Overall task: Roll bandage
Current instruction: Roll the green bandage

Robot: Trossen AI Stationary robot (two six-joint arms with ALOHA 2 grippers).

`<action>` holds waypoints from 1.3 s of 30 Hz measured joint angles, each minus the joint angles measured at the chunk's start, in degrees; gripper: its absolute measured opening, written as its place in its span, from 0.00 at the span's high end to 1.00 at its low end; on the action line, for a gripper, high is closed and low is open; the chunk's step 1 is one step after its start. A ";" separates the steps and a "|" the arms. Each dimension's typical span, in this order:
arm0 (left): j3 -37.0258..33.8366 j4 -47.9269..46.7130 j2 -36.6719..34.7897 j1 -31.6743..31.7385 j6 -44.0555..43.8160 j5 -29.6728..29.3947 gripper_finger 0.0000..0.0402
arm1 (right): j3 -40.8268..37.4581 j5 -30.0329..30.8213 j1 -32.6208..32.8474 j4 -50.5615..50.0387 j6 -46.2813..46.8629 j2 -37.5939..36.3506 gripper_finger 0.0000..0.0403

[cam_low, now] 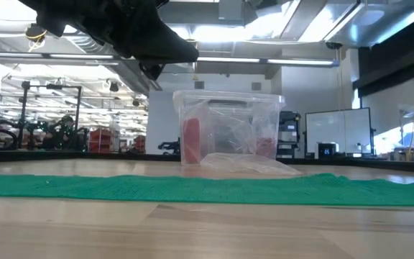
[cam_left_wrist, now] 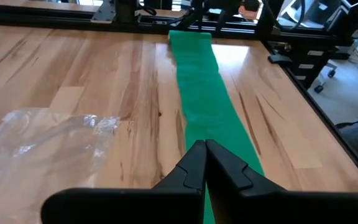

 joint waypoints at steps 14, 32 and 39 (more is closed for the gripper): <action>0.00 0.00 0.00 -0.02 -0.19 -0.04 1.00 | -0.15 3.87 -0.05 -6.44 11.41 1.09 0.52; 0.00 0.00 0.00 -0.07 -1.33 0.06 1.00 | -0.15 13.72 -0.07 0.59 12.50 1.97 0.52; 0.00 -0.03 0.00 -0.07 -1.71 0.05 1.00 | -0.17 14.24 -0.05 -3.58 20.24 1.92 0.52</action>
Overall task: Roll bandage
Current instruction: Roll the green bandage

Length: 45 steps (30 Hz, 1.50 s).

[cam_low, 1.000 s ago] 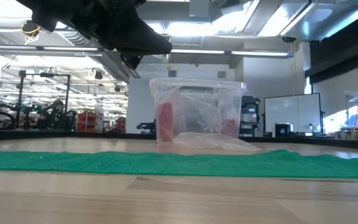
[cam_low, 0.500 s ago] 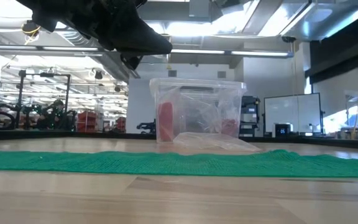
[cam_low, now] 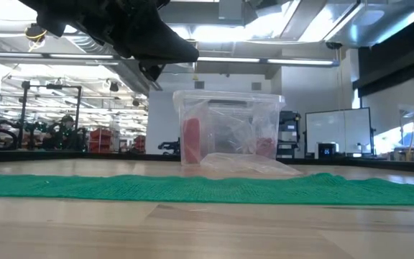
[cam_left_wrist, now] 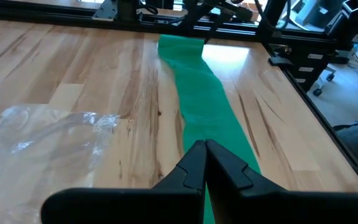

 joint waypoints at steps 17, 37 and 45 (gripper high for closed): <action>0.00 0.00 0.00 0.00 -0.58 -0.02 1.00 | 0.04 3.16 0.00 1.22 11.79 2.62 0.52; -0.05 -9.05 1.22 -0.74 -5.96 0.14 1.00 | 4.61 4.06 0.06 -6.26 -8.32 1.70 0.52; -0.15 -11.03 9.17 -3.25 -12.21 2.97 1.00 | 2.87 7.95 0.00 -6.15 -9.60 1.75 0.52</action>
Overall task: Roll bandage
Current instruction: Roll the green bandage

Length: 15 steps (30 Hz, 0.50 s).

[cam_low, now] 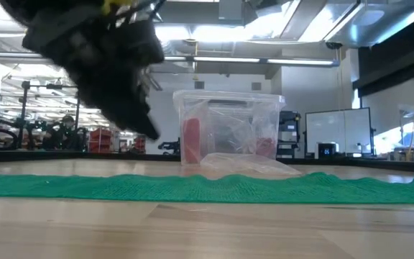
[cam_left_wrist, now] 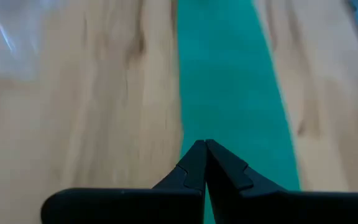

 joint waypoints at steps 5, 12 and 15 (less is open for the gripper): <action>-0.04 -4.78 1.52 -0.75 -5.06 -0.21 1.00 | -0.23 -0.51 0.00 -0.12 0.06 0.00 0.52; 0.06 -9.62 1.39 -3.77 -7.21 1.66 1.00 | -0.23 -1.80 0.00 -0.70 0.12 0.00 0.52; 0.67 -13.67 1.20 -5.08 -9.65 1.77 1.00 | -0.23 -2.65 0.00 -0.87 0.07 0.00 0.52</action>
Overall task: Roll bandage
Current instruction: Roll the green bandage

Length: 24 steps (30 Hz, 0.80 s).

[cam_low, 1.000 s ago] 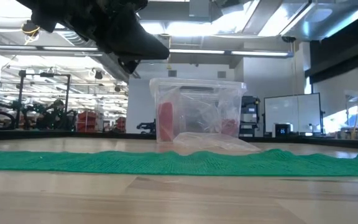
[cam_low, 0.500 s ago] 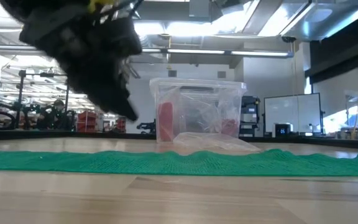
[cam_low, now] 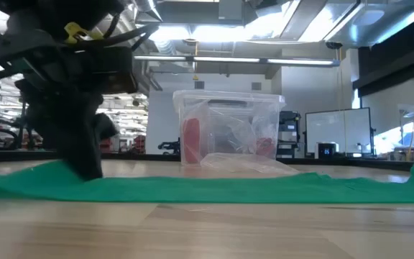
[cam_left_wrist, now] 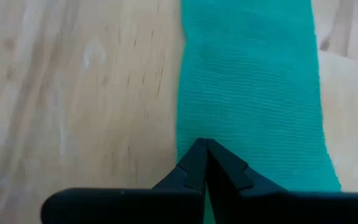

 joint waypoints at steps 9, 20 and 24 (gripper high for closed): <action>1.82 -10.02 -3.79 -2.38 -2.12 0.46 1.00 | 1.18 -0.65 0.07 -1.31 -1.48 0.00 0.52; 1.97 -8.48 -6.00 -2.21 -2.42 -0.68 1.00 | 1.25 0.06 0.08 3.07 -7.52 1.32 0.52; 1.97 -7.82 -6.00 -2.16 -2.43 -0.87 1.00 | 1.27 -1.14 0.09 3.21 -8.72 4.59 0.52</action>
